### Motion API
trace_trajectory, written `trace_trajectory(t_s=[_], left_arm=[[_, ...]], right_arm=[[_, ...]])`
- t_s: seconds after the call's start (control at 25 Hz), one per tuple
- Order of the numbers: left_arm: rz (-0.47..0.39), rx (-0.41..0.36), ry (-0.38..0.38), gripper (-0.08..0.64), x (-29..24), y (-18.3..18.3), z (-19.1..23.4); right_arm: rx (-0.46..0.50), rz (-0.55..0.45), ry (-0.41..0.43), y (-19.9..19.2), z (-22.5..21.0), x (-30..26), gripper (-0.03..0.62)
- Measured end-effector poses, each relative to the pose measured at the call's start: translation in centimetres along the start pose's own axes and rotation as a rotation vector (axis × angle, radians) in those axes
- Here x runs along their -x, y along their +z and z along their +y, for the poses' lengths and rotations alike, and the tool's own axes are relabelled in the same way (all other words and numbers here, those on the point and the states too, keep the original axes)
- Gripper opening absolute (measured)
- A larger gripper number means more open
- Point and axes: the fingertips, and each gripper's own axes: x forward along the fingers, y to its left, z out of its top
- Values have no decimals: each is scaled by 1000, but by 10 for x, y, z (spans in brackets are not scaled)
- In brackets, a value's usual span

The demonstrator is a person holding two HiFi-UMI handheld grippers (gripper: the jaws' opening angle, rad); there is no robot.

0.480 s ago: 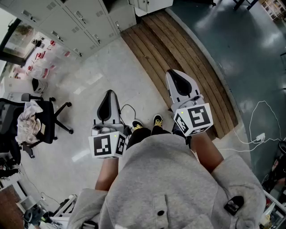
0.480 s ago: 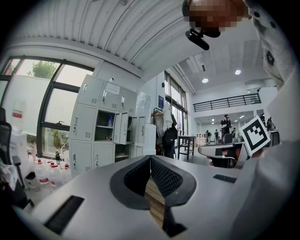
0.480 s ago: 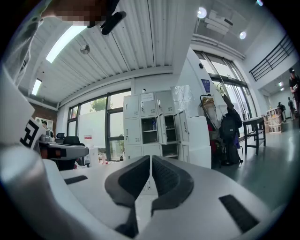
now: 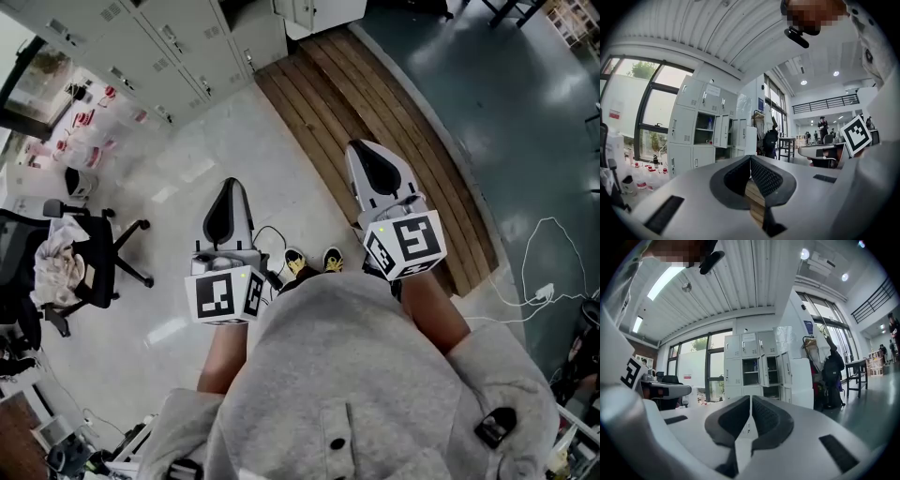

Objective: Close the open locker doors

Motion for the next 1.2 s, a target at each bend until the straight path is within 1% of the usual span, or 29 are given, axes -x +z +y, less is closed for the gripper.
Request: trace_trajectory(t_s=[0.12, 0.28, 0.44, 0.6, 0.76, 0.88, 1.04, 1.2], left_arm=[[2, -13, -5, 11, -7, 3, 7], [-12, -9, 5, 11, -10, 3, 21], [-17, -18, 12, 11, -11, 8, 36], [-24, -23, 2, 11, -13, 14, 52], [-28, -30, 5, 11, -10, 16, 71], [-26, -24, 8, 11, -5, 15, 83], [-29, -19, -6, 11, -1, 12, 92], [-32, -4, 2, 11, 3, 10, 106]], right_arm=[[-22, -19, 5, 3, 2, -8, 35], [22, -10, 7, 3, 9, -20, 35], [24, -18, -1, 6, 16, -31, 35], [6, -16, -15, 7, 22, -45, 34], [-8, -15, -1, 6, 39, -55, 34], [-13, -14, 6, 5, 51, -61, 34], [-1, -16, -2, 6, 61, -66, 34], [5, -5, 1, 4, 71, -74, 34]])
